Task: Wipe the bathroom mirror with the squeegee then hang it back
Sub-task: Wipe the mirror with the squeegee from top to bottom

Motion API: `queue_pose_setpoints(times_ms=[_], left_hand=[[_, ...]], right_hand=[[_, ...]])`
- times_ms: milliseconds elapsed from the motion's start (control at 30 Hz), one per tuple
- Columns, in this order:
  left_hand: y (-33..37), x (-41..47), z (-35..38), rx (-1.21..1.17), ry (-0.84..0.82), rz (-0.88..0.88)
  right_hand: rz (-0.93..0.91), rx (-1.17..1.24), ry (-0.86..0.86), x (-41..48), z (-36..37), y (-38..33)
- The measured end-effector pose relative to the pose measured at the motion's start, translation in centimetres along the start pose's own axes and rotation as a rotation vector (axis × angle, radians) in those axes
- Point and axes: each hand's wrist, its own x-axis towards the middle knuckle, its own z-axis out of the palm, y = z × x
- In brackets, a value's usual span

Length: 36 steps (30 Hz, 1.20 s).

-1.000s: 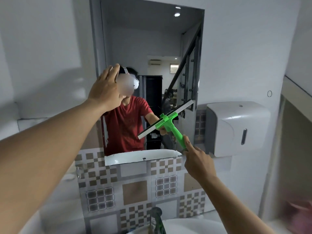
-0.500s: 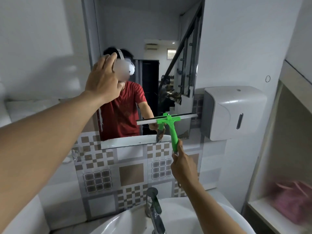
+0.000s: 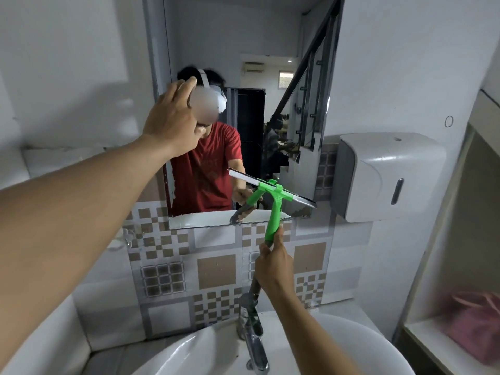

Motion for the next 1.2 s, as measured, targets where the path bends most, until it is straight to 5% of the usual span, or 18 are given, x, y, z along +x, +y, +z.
queue_pose_setpoints(times_ms=[867,1200], left_hand=[[-1.0,-1.7,0.8,-0.007,-0.012,0.012],[-1.2,-1.5,0.8,-0.017,-0.021,0.007]], right_hand=[[0.034,0.344,-0.146,-5.3,9.5,-1.7],[0.021,0.299,-0.196,-6.0,10.6,-1.6]])
